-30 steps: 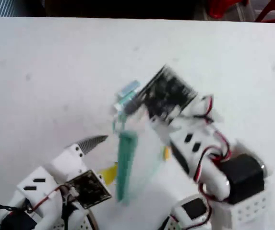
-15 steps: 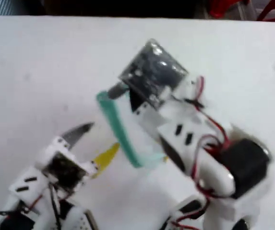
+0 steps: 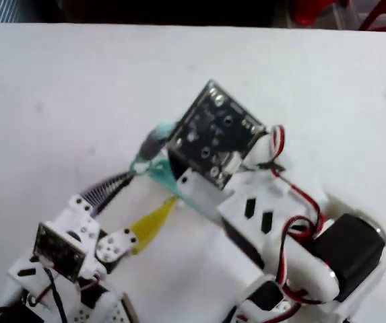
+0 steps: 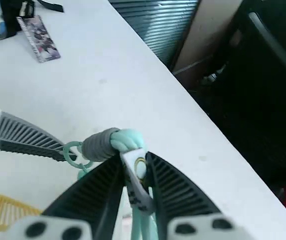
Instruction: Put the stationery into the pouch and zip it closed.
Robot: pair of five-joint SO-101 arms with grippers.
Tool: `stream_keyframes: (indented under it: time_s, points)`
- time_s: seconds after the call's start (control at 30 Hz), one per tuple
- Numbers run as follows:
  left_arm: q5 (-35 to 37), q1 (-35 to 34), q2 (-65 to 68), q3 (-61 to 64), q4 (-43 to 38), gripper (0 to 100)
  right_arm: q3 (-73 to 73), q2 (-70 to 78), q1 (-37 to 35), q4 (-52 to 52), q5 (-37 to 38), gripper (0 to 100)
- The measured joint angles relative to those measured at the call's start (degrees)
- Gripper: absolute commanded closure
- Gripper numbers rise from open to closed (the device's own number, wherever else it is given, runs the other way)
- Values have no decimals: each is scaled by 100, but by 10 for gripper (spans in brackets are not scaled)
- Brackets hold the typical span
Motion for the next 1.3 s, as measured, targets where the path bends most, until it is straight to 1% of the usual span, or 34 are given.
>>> stream_keyframes:
  time_s: [0.1,0.23,0.33,0.47,0.63,0.97,1.1,1.3]
  points:
    - [-26,-273,0,-246,62,723,0,0,-185,18,167,981]
    - [-642,-325,0,-721,519,701,0,0,-255,18,211,981]
    - [-809,-325,0,-756,686,691,0,-35,-299,18,211,981]
    - [-1064,-325,0,-642,765,691,0,-308,-589,18,229,981]
    - [-1310,-334,70,-202,765,691,0,-378,-448,18,237,981]
    - [-1319,-53,-18,97,589,695,0,-308,-378,18,237,981]
    - [-1319,18,-18,334,730,695,-9,-299,-369,18,237,981]
    - [-1319,26,-18,448,853,695,-281,-299,273,18,237,981]
